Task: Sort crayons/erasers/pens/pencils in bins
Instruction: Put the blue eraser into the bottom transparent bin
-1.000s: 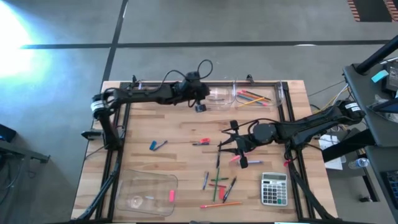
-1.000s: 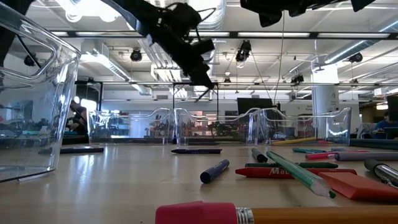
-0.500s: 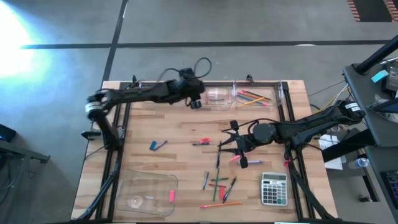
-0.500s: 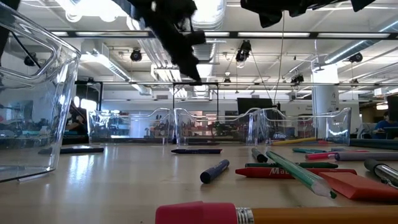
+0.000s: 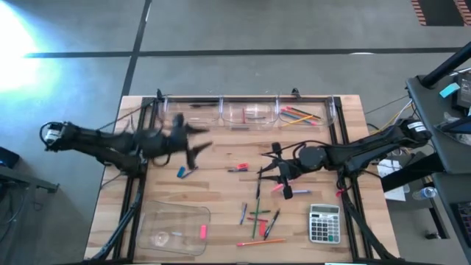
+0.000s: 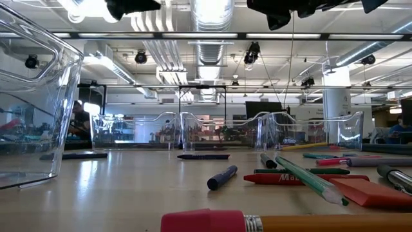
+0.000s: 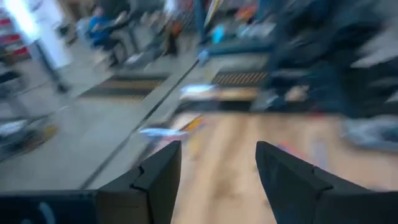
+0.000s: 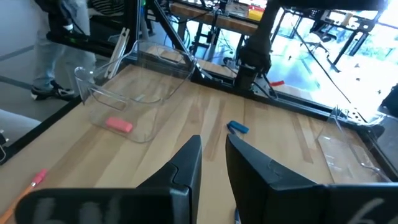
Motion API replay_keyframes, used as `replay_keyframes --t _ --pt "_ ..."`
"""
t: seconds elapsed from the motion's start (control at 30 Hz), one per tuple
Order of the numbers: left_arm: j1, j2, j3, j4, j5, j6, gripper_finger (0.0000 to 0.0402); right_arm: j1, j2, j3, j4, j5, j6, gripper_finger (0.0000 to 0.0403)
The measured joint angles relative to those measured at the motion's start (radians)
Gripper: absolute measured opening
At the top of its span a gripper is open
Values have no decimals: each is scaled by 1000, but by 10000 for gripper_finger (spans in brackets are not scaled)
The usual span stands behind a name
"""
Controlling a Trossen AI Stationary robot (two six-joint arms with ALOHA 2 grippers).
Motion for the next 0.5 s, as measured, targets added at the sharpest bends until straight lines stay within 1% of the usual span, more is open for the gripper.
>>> replay_keyframes --t 0.07,0.13,0.2,0.23,0.3,0.33,0.4,0.5 --pt "-76 -43 -169 184 -53 -17 193 0 11 0 4 0 0 64" --pt "-127 -63 -312 346 -149 -18 193 -1 20 0 11 0 0 64" --pt "-154 -80 -411 453 -261 -37 193 -2 33 0 36 0 7 64" --pt "-155 -88 -444 487 -300 -81 193 -2 36 0 36 0 13 64" --pt "-151 -109 -486 482 -326 -210 193 -2 51 0 40 1 31 64" --pt "-151 -118 -496 460 -326 -245 193 -2 55 0 31 1 37 64" --pt "-151 -130 -492 387 -324 -265 193 -2 69 -1 23 2 58 63" --pt "-136 -150 -434 138 -336 -336 193 -2 85 -1 27 27 76 63"
